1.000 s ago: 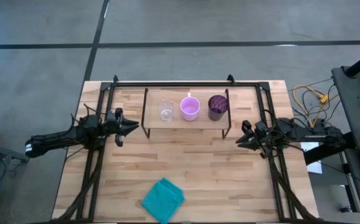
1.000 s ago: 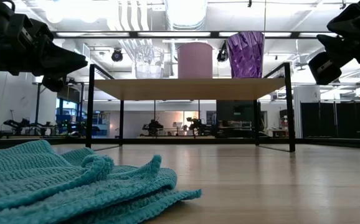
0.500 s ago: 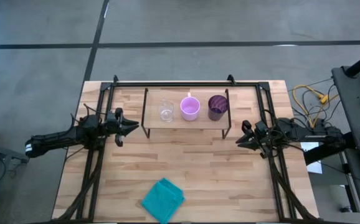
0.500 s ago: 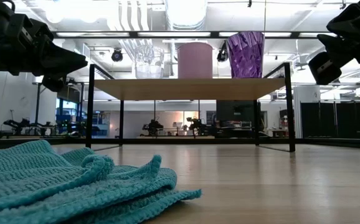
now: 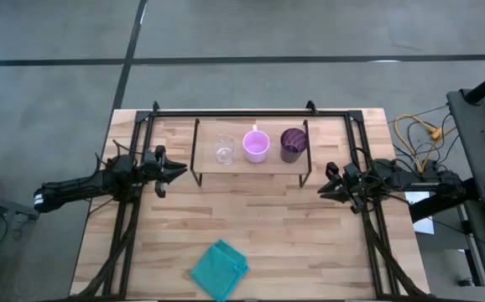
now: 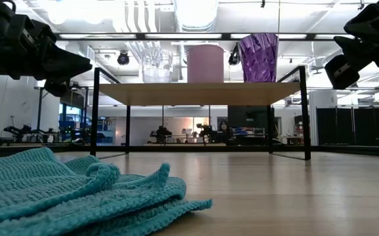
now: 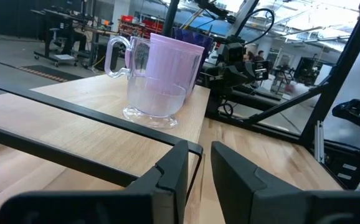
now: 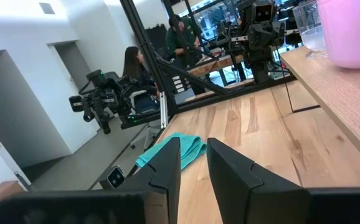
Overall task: Stack small to large cups/mugs on shelf
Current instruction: Return to Home Position
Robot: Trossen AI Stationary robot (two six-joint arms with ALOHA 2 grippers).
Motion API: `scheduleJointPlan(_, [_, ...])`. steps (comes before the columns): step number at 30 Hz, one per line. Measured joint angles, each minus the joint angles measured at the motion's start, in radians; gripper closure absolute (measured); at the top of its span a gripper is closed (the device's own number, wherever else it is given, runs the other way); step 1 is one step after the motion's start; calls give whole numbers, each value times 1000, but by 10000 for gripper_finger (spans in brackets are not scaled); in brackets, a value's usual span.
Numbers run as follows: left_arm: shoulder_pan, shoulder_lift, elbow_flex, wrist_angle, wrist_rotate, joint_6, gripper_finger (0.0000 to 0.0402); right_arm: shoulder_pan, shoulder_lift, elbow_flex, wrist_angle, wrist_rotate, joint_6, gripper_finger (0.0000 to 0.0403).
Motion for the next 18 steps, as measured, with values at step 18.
scheduleJointPlan(18, [0, 0, 0, 0, 0, 0, 345, 0, 0, 0, 0, 0, 0, 322])
